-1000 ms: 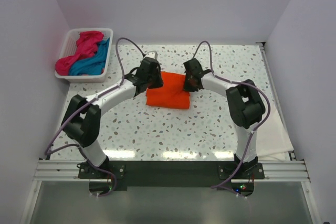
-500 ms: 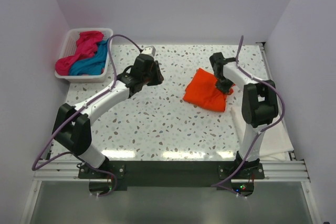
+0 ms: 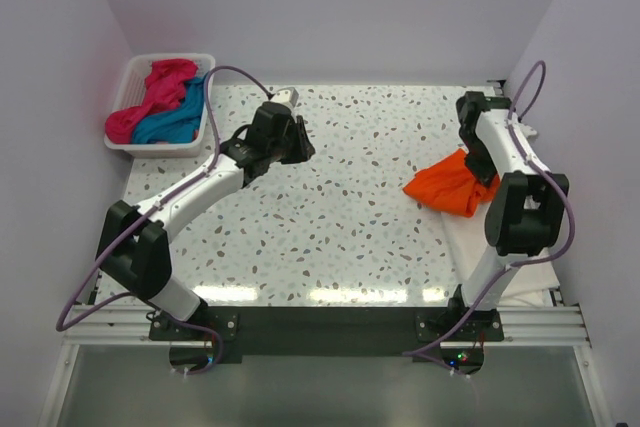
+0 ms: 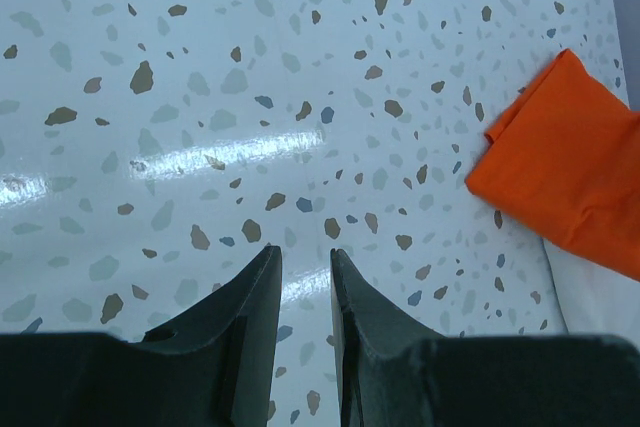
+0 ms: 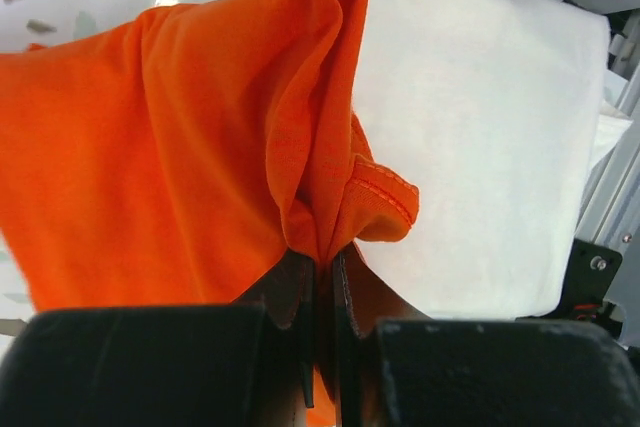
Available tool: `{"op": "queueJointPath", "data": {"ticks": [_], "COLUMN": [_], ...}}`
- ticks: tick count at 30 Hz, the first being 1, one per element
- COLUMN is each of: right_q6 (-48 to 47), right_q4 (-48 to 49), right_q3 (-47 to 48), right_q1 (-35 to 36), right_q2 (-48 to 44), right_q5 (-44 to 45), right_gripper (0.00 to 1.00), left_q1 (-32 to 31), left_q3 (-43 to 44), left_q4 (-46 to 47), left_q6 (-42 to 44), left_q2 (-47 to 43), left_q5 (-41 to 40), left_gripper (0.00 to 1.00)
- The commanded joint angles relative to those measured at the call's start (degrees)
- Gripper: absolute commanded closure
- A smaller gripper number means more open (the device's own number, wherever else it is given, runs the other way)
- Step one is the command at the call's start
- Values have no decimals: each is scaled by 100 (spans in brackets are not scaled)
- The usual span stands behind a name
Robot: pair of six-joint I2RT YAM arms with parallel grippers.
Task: Fold and stack the t-shirts
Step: Neatly place the folded tshirt to the corner
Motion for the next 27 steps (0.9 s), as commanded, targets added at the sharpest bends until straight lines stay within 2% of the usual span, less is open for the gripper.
{"op": "queueJointPath", "data": {"ticks": [1, 27], "right_q6": [60, -416], "right_q4": [-655, -1121], "right_q3": [250, 339], "right_q1": [-280, -764], "right_q2": [-486, -1752], "right_q5": [366, 551], "right_gripper": [100, 100], "left_q1": [10, -33], "left_q3": [5, -197], "left_q4": [-1, 122], "left_q6": [158, 132], "left_q2": [-272, -360], "left_q5": [143, 354], "left_gripper": [69, 69]}}
